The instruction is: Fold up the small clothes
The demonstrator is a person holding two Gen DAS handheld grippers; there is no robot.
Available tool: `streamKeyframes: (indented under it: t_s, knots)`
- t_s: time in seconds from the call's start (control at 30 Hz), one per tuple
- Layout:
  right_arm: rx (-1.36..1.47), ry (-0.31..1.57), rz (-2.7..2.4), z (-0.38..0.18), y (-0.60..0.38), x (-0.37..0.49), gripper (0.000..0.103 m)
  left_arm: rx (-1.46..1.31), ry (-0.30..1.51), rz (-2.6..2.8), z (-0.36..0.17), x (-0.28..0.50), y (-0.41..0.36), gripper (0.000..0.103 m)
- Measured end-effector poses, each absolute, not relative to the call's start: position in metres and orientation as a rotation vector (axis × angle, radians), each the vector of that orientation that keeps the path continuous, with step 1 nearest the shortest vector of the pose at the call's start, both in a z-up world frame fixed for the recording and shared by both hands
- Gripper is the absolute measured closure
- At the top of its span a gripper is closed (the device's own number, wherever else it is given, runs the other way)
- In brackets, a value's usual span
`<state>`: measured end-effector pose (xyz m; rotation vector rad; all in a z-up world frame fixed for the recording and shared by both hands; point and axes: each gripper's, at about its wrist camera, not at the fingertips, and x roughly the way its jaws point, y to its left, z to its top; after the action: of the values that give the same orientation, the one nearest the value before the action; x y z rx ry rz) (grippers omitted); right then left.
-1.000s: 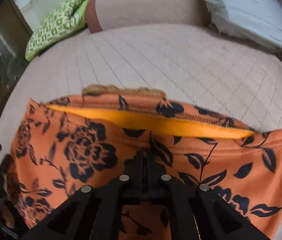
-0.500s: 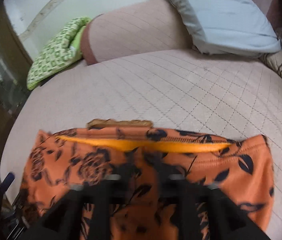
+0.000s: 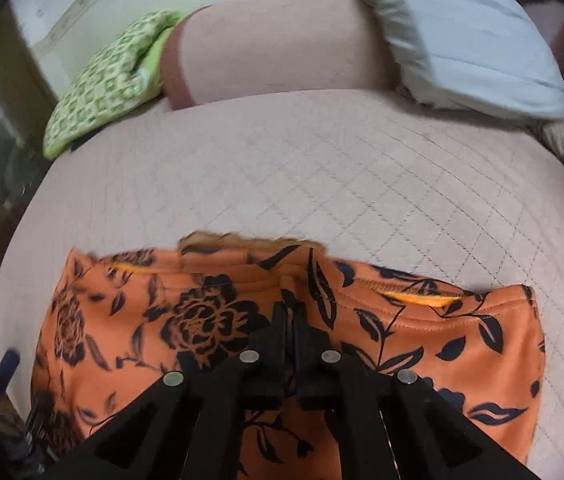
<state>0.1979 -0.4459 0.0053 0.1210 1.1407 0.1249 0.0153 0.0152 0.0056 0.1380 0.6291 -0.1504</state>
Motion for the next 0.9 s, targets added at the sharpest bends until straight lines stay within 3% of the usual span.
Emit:
streamKeyframes:
  t_s: [0.03,0.1,0.13,0.2,0.23,0.4,0.5,0.57,0.77,0.83,0.9]
  knots:
    - [0.133,1.169,0.144,-0.015,-0.447,0.198,0.098,0.142,0.629,-0.164,0.005,0.014,0.014,0.03]
    - [0.207,1.197,0.163,-0.025,-0.453,0.194,0.095,0.2,0.67,-0.179,-0.005,0.015,0.005,0.013]
    - [0.243,1.158,0.178,-0.015,-0.458,0.188,0.091,0.251,0.732,-0.173,-0.019,0.019,-0.001,0.012]
    - [0.26,1.125,0.191,0.003,-0.465,0.176,0.056,0.283,0.84,-0.156,-0.045,0.029,-0.004,0.01]
    - [0.278,1.092,0.178,0.015,-0.473,0.165,0.016,0.218,0.831,-0.149,-0.041,0.03,0.002,0.01]
    - [0.411,1.009,0.193,0.049,-0.516,0.112,0.013,0.088,0.803,-0.107,-0.022,0.027,0.025,0.012]
    - [0.398,1.168,0.065,0.007,-0.565,0.108,0.014,0.144,0.858,0.009,-0.032,0.031,0.032,0.011]
    - [0.529,1.165,-0.006,-0.006,-0.603,0.098,0.029,0.014,0.95,-0.002,-0.043,0.036,0.052,0.011]
    - [0.539,1.035,0.16,0.057,-0.6,0.059,0.026,-0.013,0.886,0.055,-0.013,-0.002,0.07,0.012]
    - [0.521,1.066,0.179,0.045,-0.593,0.047,0.022,0.097,0.998,0.086,-0.04,0.001,0.061,0.01]
    - [0.484,1.206,0.08,0.003,-0.598,0.043,0.022,-0.024,1.022,0.088,-0.045,0.001,0.075,0.01]
